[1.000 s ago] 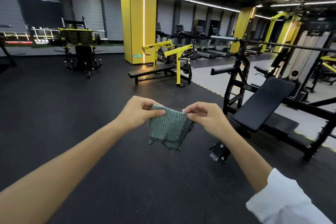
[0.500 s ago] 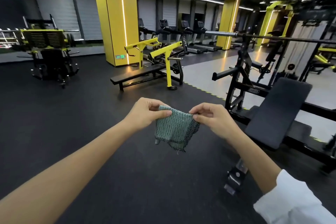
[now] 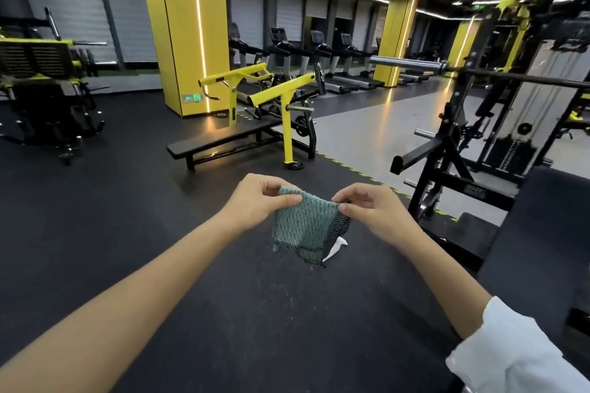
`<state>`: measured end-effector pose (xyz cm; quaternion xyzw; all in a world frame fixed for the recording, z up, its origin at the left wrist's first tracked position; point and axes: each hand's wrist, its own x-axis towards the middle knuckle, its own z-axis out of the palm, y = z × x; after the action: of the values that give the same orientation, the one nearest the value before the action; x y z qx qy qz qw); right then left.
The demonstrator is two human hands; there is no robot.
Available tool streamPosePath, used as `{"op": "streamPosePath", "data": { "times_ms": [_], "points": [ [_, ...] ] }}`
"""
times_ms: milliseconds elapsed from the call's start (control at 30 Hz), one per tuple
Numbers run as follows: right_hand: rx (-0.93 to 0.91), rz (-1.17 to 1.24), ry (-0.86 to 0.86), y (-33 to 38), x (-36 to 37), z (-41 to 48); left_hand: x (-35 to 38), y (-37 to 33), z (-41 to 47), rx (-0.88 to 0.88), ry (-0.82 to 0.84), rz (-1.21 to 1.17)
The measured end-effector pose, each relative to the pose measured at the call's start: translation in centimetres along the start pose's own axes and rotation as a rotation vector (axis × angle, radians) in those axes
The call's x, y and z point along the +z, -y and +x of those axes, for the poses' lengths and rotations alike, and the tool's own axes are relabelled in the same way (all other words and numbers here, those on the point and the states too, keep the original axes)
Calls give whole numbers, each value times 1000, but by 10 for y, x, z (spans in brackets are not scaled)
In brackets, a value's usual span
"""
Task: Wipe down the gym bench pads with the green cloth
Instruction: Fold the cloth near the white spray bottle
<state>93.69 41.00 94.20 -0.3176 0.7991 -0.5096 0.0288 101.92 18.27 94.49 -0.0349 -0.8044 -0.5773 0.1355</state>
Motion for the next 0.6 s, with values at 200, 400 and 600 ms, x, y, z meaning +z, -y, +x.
{"op": "streamPosePath", "data": {
  "times_ms": [200,400,600],
  "points": [
    [29,13,-66,-55,21,147,-49,69,156,15,81,-37],
    [79,-10,-148,-93,27,278,-92,116,298,13,175,-22],
    [127,-34,-217,-148,18,375,-94,170,424,9,266,-53]
  ]
}}
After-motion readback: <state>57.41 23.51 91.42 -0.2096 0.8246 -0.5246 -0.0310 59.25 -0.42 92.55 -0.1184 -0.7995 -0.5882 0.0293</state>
